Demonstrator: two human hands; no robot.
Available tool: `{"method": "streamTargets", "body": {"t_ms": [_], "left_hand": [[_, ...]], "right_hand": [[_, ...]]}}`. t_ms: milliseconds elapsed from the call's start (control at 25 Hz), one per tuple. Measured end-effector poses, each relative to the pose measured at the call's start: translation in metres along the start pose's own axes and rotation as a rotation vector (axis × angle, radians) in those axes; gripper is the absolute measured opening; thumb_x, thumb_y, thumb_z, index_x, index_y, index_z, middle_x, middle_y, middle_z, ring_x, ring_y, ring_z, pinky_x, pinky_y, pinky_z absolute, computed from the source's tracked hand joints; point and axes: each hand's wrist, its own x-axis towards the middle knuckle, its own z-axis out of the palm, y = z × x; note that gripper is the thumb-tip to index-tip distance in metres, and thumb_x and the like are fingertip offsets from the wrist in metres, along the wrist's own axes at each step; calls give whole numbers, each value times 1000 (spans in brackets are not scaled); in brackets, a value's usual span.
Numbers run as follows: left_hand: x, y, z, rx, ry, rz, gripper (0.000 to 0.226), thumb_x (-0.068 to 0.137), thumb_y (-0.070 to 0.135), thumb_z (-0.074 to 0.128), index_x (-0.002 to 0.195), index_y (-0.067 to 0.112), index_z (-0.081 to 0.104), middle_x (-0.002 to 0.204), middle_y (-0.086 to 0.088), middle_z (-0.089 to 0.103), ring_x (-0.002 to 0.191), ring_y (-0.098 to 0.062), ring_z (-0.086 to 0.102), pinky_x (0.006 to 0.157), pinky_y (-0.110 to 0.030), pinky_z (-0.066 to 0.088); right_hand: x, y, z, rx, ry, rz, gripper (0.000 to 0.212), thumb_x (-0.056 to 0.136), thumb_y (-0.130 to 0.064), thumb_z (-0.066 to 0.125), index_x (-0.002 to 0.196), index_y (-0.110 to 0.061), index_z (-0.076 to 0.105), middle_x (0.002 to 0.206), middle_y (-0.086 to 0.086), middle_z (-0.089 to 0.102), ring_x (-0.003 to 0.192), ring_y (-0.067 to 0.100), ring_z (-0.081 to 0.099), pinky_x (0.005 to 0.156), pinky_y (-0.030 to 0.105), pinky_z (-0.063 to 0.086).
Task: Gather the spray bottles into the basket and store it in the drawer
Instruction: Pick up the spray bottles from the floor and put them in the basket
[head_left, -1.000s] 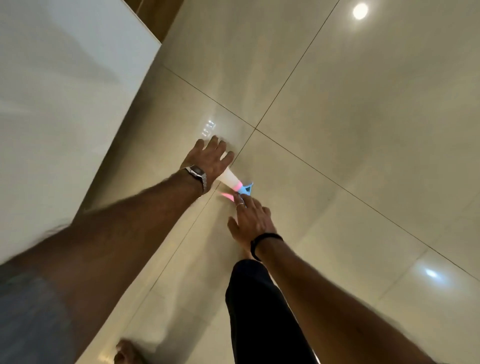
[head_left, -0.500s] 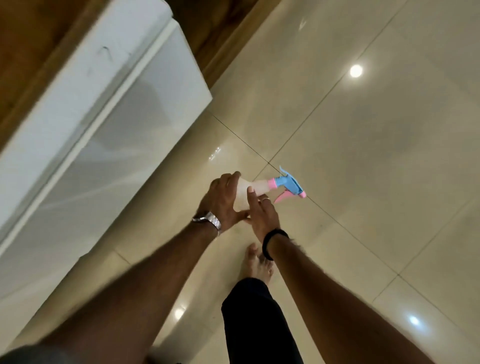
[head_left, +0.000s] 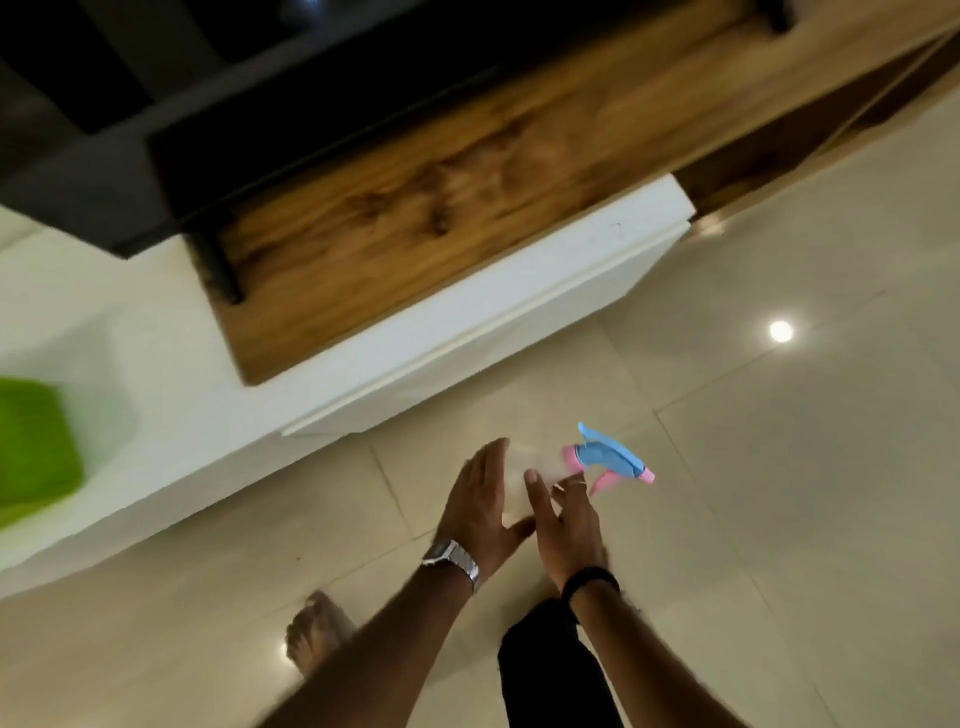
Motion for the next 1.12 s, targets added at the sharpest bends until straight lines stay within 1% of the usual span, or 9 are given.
{"method": "streamTargets", "body": {"t_ms": [160, 280, 400, 520, 720, 880, 960, 1040, 1120], "left_hand": [[-65, -53, -61, -54, 87, -70, 103, 79, 54, 74, 158, 12, 22, 162, -4, 35, 147, -20, 37, 121, -27, 32], [-111, -103, -104, -117, 157, -167, 105, 76, 66, 66, 158, 21, 19, 161, 3, 34, 145, -15, 38, 115, -22, 31], [-151, -155, -144, -189, 248, -284, 102, 77, 67, 64, 158, 25, 18, 160, 7, 35, 144, -13, 39, 112, -21, 31], [-193, -215, -191, -213, 370, -399, 93, 83, 58, 65, 157, 24, 21, 159, 5, 39, 142, -15, 43, 111, -21, 32], [-252, -298, -261, -225, 528, -515, 71, 95, 48, 57, 155, 18, 33, 158, -2, 41, 144, -21, 42, 118, -33, 36], [-277, -341, -306, -242, 739, -507, 48, 96, 32, 59, 141, 19, 51, 144, -3, 56, 132, -22, 53, 111, -35, 42], [-282, -356, -323, -262, 816, -493, 42, 94, 28, 59, 135, 21, 55, 137, -1, 59, 127, -21, 55, 108, -39, 47], [-284, -364, -332, -255, 843, -458, 40, 92, 25, 59, 132, 22, 56, 135, 2, 60, 125, -19, 55, 105, -41, 49], [-283, -373, -336, -219, 840, -425, 40, 92, 24, 60, 132, 21, 58, 137, 2, 59, 127, -19, 55, 105, -42, 49]], "right_hand": [[-55, -30, 67, -144, -67, -139, 59, 78, -81, 42, 108, -32, 53, 98, -17, 66, 94, 6, 64, 73, 19, 45], [-90, -55, 123, -249, -187, -291, 44, 86, -70, 48, 117, -40, 52, 114, -11, 67, 106, 12, 66, 92, 37, 54], [-117, -86, 177, -281, -289, -438, 28, 90, -61, 53, 116, -54, 47, 124, -19, 61, 114, 5, 62, 100, 34, 53], [-152, -134, 245, -310, -390, -554, 39, 88, -69, 50, 125, -55, 43, 135, -18, 55, 124, 8, 57, 105, 33, 49], [-186, -208, 359, -293, -465, -776, 68, 90, -68, 53, 147, -34, 42, 148, -14, 51, 135, 7, 50, 110, 42, 48], [-198, -240, 440, -341, -488, -832, 42, 87, -70, 53, 125, -69, 36, 130, -25, 53, 124, 5, 54, 104, 32, 51], [-195, -240, 469, -388, -451, -901, 41, 93, -58, 56, 131, -55, 40, 131, -15, 55, 124, 8, 54, 102, 20, 48], [-186, -238, 483, -456, -359, -925, 48, 96, -49, 57, 135, -22, 49, 132, 4, 58, 122, 21, 57, 95, 8, 42], [-178, -236, 492, -513, -259, -928, 53, 97, -49, 57, 130, -9, 51, 126, 15, 61, 117, 31, 58, 93, 13, 43]]}}
